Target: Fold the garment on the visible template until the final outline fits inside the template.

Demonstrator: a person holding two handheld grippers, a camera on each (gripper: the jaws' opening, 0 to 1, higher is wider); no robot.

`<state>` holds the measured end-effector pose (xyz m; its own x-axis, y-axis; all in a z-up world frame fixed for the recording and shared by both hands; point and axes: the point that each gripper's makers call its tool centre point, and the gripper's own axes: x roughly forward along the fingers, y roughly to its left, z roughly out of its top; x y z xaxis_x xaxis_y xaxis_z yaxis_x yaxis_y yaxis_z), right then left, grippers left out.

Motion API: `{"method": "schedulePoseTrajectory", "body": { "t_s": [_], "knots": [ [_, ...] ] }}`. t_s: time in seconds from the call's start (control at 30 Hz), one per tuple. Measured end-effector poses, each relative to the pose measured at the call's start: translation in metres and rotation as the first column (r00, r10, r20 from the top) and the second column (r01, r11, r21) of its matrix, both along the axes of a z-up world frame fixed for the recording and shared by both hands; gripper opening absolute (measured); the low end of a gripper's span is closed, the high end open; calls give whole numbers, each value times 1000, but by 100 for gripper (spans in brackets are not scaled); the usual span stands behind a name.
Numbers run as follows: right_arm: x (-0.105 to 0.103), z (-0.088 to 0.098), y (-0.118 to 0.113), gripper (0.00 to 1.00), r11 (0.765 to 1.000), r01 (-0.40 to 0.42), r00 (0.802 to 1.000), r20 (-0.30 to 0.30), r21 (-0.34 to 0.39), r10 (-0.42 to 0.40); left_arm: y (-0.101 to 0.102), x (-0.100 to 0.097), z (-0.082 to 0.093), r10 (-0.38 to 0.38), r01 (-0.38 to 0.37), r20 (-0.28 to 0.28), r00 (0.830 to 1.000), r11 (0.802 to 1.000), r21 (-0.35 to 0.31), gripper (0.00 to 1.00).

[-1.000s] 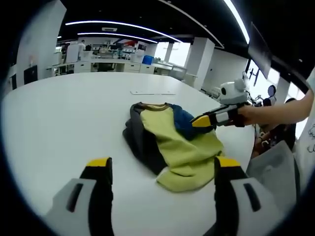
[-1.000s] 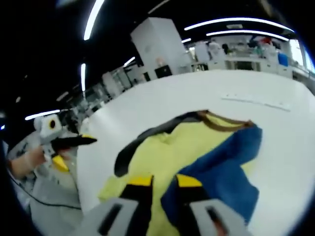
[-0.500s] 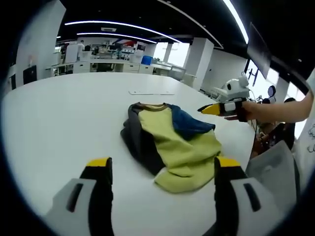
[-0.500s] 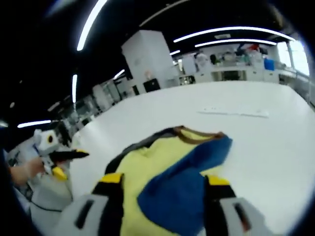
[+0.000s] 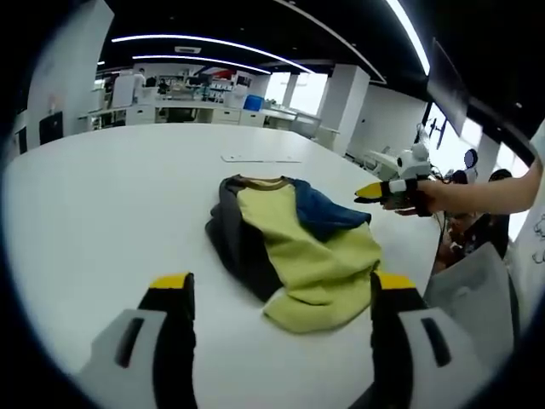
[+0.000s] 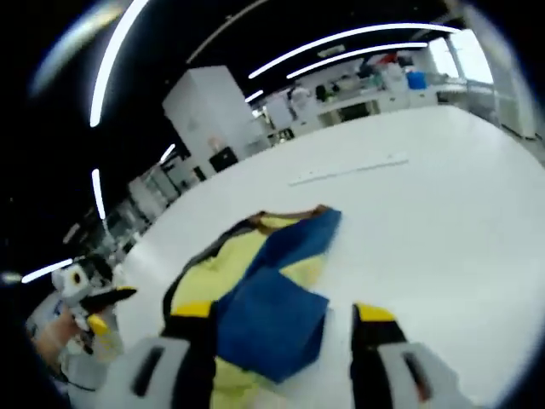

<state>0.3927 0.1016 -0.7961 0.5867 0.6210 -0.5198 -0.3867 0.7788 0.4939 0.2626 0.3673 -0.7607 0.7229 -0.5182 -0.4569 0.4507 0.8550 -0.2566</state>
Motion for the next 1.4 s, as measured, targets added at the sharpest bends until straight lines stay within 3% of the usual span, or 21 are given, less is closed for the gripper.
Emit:
{"method": "schedulePoseTrajectory", "body": {
  "t_s": [0.17,0.37,0.5,0.67,0.87,1.0,1.17,1.4],
  "knots": [
    [-3,-18,-12,55,997,64,995,-75,53,-60,1,-1,0,1,-1,-2,1000,1000,0,82],
    [-12,-23,-11,48,975,164,976,-165,148,-139,1,-2,2,3,-3,0,1000,1000,2,82],
    [-20,-22,-9,36,961,192,969,-197,198,-153,2,-2,1,4,-4,-1,1000,1000,0,82],
    [-24,-27,-11,30,953,215,959,-229,214,-165,1,-3,-2,2,-2,-5,1000,1000,2,82],
    [-27,-30,-9,12,916,274,935,-303,294,-182,-1,-2,-2,1,-1,-5,1000,1000,0,82],
    [-28,-27,-4,0,909,262,938,-308,323,-161,0,-3,-2,2,-2,-5,1000,1000,0,81],
    [-27,-23,-7,0,909,259,942,-295,328,-162,-1,-3,-2,2,-2,-4,1000,1000,0,81],
    [-23,-11,-29,0,911,265,949,-254,317,-188,0,-3,-4,-1,1,-6,1000,1000,1,81]
  ]
}}
